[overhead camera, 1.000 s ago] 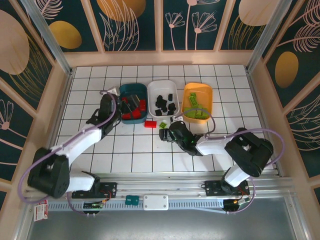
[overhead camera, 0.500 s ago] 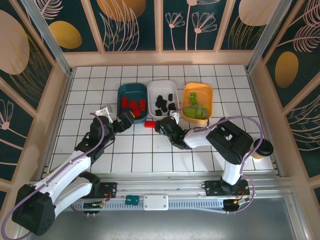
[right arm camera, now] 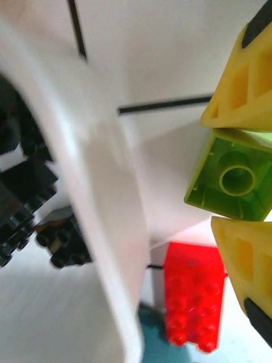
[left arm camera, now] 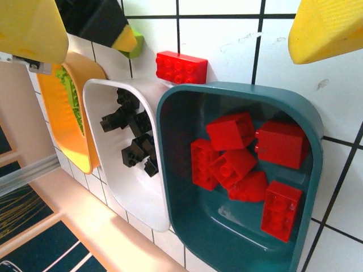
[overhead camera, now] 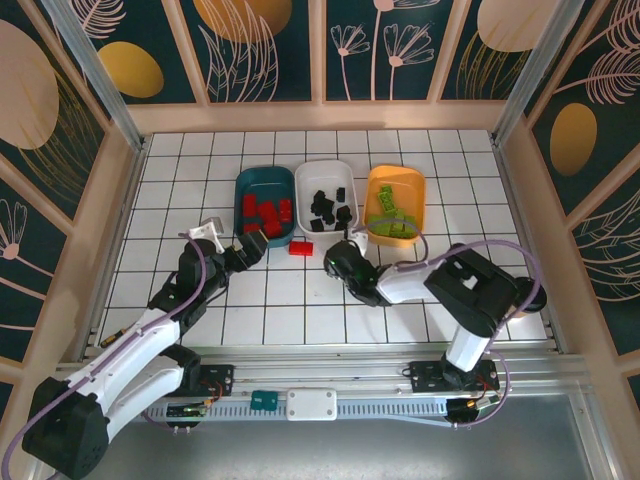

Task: Sort the legos into containers by color
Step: Pick up the lego from the center of the table.

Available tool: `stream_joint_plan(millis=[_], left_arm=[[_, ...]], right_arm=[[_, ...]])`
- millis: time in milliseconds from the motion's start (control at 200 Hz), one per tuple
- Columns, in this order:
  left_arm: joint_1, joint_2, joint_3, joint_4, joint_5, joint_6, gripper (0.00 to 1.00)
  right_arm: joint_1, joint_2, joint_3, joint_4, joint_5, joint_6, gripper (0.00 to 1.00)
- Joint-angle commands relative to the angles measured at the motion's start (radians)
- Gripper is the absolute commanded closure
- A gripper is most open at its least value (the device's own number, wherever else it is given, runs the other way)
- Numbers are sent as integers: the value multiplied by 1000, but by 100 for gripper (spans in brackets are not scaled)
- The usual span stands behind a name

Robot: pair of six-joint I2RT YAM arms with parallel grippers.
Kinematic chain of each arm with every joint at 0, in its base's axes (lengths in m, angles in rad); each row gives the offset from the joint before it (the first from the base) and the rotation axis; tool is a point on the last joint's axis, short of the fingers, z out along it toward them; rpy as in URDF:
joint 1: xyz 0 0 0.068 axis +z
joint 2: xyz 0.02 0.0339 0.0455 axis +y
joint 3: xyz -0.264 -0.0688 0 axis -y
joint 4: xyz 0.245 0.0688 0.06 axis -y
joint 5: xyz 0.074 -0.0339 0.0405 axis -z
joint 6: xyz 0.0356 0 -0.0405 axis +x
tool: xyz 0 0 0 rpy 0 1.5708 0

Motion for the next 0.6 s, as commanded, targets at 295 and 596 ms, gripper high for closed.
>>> stream_joint_plan(millis=[295,596], left_arm=[[-12,-33,-83,16,49,-27,2],[-14,-45,-75,-6,59,-20,1]], right_arm=[[-20,-602,-167,-237,-20,-160,80],[-444,-447,32,-304,-268,-356,79]])
